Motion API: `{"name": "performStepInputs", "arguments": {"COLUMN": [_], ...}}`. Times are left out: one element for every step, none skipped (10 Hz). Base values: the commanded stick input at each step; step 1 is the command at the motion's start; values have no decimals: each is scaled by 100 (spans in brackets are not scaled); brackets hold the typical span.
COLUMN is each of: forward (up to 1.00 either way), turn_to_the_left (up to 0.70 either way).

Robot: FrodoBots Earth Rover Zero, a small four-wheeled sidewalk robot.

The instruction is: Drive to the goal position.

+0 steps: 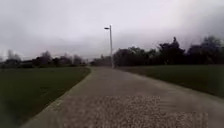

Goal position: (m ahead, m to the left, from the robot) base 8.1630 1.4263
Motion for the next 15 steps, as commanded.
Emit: {"name": "performStepInputs", "arguments": {"forward": [85,85,85,85,85,85,85,85,83,82,82,83,82,82,83], "turn_to_the_left": [0,0,0,0,0,0,0,0,0,0,0,0,0,0,0]}}
